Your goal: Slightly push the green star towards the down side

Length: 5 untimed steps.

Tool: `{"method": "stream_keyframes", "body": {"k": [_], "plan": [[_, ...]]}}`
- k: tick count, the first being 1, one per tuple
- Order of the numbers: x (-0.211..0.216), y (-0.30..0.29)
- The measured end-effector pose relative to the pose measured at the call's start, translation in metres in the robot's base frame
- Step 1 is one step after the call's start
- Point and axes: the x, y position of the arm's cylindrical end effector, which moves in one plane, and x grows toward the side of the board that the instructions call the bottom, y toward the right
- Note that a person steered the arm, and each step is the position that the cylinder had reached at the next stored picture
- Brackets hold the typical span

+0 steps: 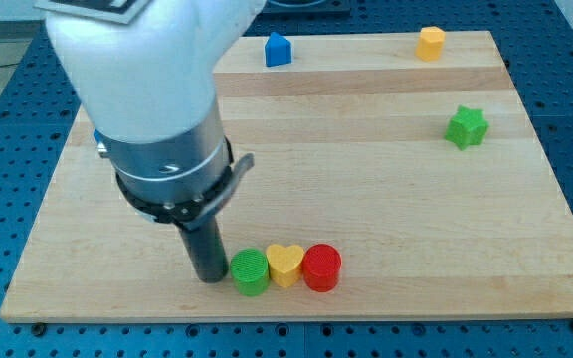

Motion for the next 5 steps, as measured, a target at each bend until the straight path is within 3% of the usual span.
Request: {"method": "stream_keyframes", "body": {"k": [1,5], "plan": [[-0.046,0.004],[-0.107,0.334]]}}
